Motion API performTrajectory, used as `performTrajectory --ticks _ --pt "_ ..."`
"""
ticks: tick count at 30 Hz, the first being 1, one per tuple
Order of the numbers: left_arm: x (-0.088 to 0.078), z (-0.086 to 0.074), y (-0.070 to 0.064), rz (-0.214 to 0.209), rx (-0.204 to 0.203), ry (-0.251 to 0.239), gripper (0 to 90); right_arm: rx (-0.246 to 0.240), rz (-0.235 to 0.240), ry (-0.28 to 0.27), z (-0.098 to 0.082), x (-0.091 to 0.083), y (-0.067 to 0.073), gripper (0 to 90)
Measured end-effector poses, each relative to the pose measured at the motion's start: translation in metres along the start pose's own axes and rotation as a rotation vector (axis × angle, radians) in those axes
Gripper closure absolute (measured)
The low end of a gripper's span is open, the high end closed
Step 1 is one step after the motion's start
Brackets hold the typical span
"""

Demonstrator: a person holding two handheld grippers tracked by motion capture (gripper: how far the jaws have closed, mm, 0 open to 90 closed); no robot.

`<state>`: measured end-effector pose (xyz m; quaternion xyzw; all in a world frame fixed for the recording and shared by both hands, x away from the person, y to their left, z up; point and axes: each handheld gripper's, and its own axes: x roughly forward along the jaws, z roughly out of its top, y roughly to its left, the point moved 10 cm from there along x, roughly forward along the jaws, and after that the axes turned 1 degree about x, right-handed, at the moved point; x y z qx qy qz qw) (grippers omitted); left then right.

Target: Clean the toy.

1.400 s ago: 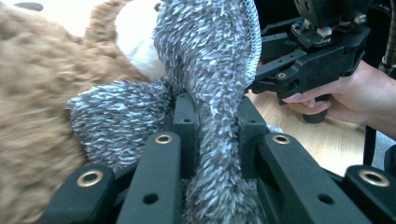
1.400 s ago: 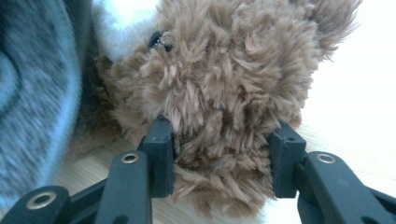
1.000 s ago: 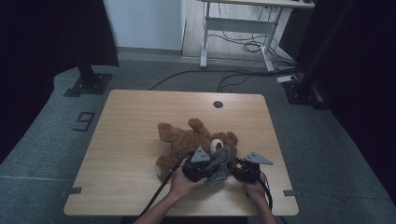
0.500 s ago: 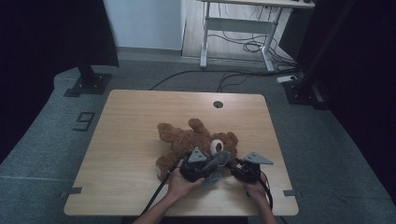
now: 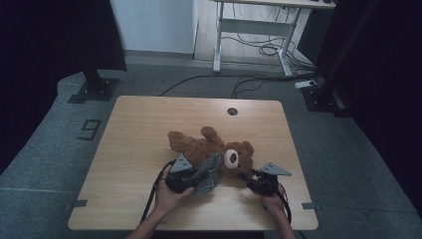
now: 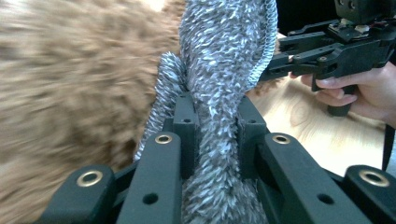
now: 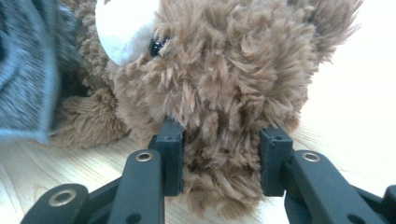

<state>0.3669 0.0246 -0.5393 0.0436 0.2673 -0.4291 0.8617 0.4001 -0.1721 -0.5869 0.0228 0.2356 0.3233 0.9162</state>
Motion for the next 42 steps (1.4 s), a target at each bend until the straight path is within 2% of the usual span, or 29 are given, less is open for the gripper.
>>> performTrajectory --ticks 5,10,16,18,23,26,30,34,37,42 --pt "-0.018 -0.006 0.017 0.045 -0.003 -0.001 75.0 0.001 0.002 0.0 0.0 0.0 0.0 60.9" --pt "-0.034 -0.016 0.039 0.099 -0.027 -0.001 75.1 0.001 0.003 0.0 0.0 0.0 0.0 60.9" --pt "-0.049 -0.029 0.058 0.149 -0.048 0.001 75.2 0.0 0.002 0.001 -0.001 0.0 0.0 60.9" --pt "-0.055 -0.034 0.066 0.181 -0.047 0.008 75.3 0.0 0.003 0.001 -0.001 0.0 0.0 60.9" --pt "-0.068 -0.045 0.087 0.246 -0.076 0.028 75.3 0.001 0.003 0.002 -0.001 0.0 0.0 60.9" --pt "-0.073 -0.048 0.094 0.258 -0.099 0.024 75.3 0.002 0.004 0.005 -0.001 0.0 0.0 60.9" --pt "-0.077 -0.033 0.085 0.224 -0.101 -0.026 75.4 0.004 0.003 0.002 -0.001 0.0 0.0 60.8" --pt "-0.071 -0.001 0.056 0.146 -0.064 -0.079 75.4 0.006 0.003 0.002 -0.001 0.0 0.0 60.8" --pt "-0.053 0.018 0.03 0.083 -0.03 -0.078 75.4 0.008 0.003 0.002 -0.001 0.0 0.0 60.8" --pt "-0.004 0.036 -0.015 -0.005 0.039 -0.032 75.4 0.008 0.004 0.004 -0.001 0.0 0.0 60.8"
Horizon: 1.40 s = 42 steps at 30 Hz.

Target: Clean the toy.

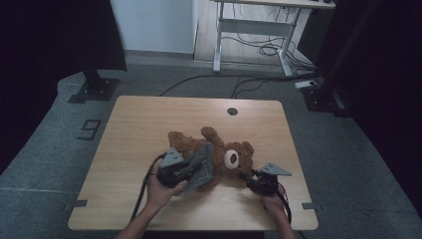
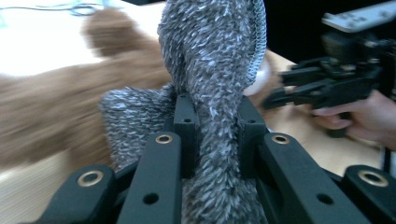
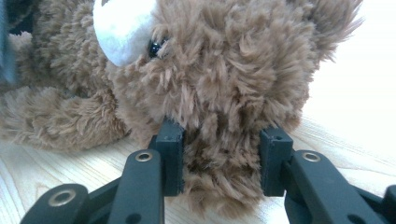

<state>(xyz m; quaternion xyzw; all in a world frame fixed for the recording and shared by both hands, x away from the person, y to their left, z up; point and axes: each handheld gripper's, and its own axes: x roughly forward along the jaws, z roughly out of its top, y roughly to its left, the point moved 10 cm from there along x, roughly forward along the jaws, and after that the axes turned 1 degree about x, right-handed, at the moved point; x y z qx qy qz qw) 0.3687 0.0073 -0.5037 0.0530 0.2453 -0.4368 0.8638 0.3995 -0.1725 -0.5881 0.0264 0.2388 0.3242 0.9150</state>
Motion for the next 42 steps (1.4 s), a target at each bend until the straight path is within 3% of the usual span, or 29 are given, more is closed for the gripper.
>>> performTrajectory --ticks 3,6,10,13,18,28,32,42 --pt "0.028 0.004 -0.024 -0.048 0.028 0.028 75.3 -0.001 0.001 0.0 0.0 0.0 0.0 60.8" --pt "0.056 0.002 -0.048 -0.115 0.012 0.039 75.3 -0.001 0.002 -0.003 0.0 0.0 0.0 60.8" --pt "0.082 -0.01 -0.055 -0.092 0.028 0.079 75.3 0.0 0.002 0.0 -0.001 0.0 0.0 60.9" --pt "0.084 -0.015 -0.051 -0.067 0.037 0.083 75.3 -0.002 0.002 0.0 -0.001 0.0 0.0 61.0" --pt "0.071 -0.02 -0.04 -0.028 0.053 0.078 75.3 -0.006 0.009 0.002 -0.001 0.0 0.0 61.2" --pt "0.015 -0.028 0.005 0.046 -0.016 0.013 75.3 -0.013 0.016 0.001 -0.002 -0.001 -0.001 61.2" --pt "-0.008 -0.041 0.022 0.085 -0.027 0.008 75.2 -0.014 0.018 0.004 -0.002 -0.001 -0.001 61.1" --pt "-0.056 -0.081 0.068 0.166 -0.111 0.044 75.0 -0.016 0.023 0.008 -0.003 -0.001 -0.001 61.1"
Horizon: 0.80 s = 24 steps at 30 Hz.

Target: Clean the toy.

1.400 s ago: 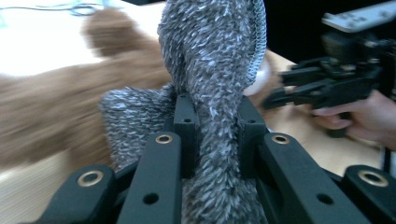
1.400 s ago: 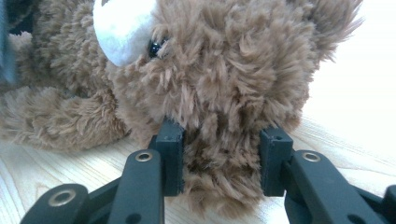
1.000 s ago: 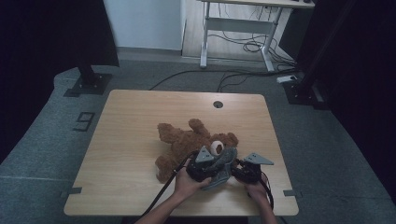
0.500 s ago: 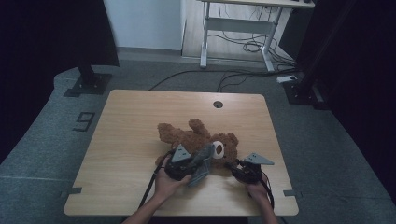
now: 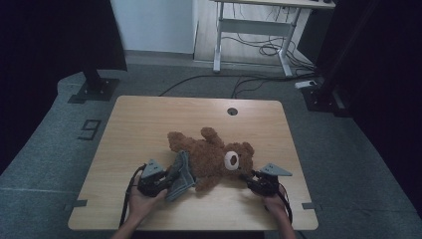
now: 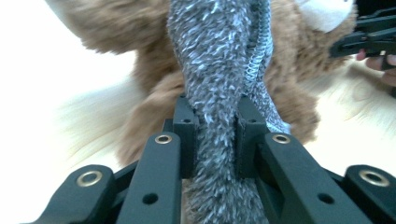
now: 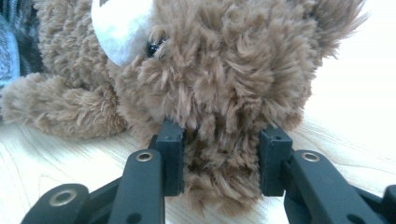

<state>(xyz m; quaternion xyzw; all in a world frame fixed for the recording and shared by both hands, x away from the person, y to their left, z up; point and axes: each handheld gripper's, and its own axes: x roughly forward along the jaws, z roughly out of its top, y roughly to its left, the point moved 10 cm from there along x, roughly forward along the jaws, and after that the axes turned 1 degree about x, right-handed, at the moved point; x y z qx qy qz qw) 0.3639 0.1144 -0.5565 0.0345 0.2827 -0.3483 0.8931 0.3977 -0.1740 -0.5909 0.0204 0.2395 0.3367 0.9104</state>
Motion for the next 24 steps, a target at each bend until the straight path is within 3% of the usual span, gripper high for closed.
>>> performTrajectory --ticks 8,12,17,20,24 --pt "-0.02 0.001 0.018 0.065 -0.006 -0.009 75.0 0.0 0.001 0.0 0.0 0.0 0.0 61.1" --pt "-0.025 0.013 0.014 0.052 -0.02 -0.041 75.0 0.001 0.003 -0.003 0.0 0.0 0.0 61.1" --pt "-0.015 0.044 -0.016 -0.004 0.035 -0.065 75.0 0.0 0.001 -0.002 0.0 0.0 0.0 61.1" --pt "0.003 0.069 -0.049 -0.07 0.083 -0.068 75.0 0.0 0.0 -0.003 0.0 0.0 0.0 61.1" --pt "0.028 0.09 -0.085 -0.112 0.145 -0.049 74.9 -0.001 0.0 -0.004 0.0 0.0 0.0 61.0"
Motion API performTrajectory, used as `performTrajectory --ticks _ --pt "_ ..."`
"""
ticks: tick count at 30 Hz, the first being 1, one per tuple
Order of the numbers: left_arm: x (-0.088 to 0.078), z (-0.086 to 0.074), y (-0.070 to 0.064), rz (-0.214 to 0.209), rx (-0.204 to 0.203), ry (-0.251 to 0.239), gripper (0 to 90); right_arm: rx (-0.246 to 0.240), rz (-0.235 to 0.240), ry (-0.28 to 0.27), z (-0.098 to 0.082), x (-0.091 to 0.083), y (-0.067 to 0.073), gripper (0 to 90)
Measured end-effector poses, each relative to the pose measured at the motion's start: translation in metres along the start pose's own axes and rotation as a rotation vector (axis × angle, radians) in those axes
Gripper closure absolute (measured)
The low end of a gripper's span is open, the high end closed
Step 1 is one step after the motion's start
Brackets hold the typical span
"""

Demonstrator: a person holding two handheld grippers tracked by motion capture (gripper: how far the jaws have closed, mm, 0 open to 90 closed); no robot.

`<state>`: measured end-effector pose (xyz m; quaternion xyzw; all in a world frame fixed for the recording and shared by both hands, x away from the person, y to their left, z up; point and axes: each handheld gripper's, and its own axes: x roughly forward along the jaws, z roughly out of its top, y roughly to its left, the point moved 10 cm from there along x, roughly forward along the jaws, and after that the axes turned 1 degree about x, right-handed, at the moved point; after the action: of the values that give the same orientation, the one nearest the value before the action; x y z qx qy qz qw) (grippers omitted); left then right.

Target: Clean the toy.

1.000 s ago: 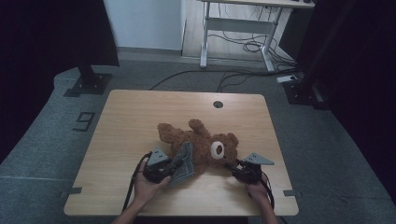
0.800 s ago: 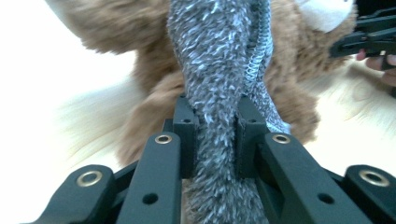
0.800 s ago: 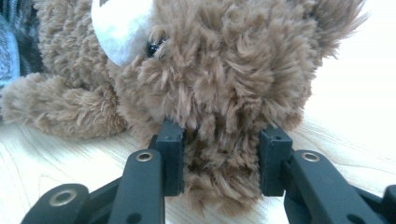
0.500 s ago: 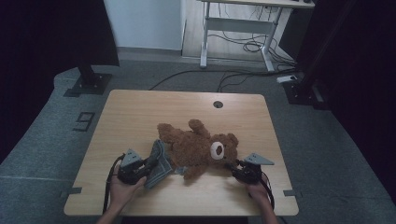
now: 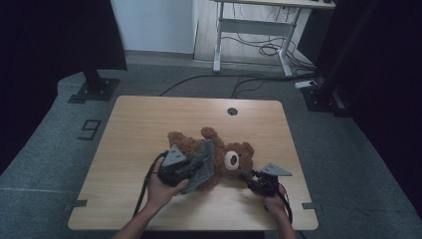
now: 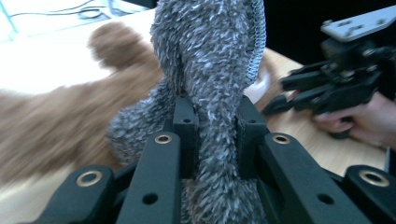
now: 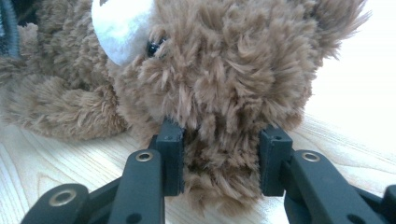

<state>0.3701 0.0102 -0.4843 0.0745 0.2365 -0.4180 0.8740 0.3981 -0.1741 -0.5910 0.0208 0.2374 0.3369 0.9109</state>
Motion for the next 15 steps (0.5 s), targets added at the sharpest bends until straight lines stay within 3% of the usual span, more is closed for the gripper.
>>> performTrajectory --ticks 2,9,12,15 --pt "0.015 0.009 -0.015 -0.021 0.031 0.011 74.9 0.001 -0.001 -0.001 0.0 0.0 0.0 60.9" --pt "0.066 0.034 -0.052 -0.096 0.043 0.037 75.0 -0.001 -0.001 0.001 0.0 0.0 0.0 61.0" --pt "0.084 0.042 -0.06 -0.092 0.063 0.057 74.9 0.0 0.0 0.002 -0.001 0.0 0.001 61.0" --pt "0.101 0.046 -0.06 -0.083 0.052 0.08 74.9 0.0 -0.001 0.002 0.0 0.0 0.001 61.0"
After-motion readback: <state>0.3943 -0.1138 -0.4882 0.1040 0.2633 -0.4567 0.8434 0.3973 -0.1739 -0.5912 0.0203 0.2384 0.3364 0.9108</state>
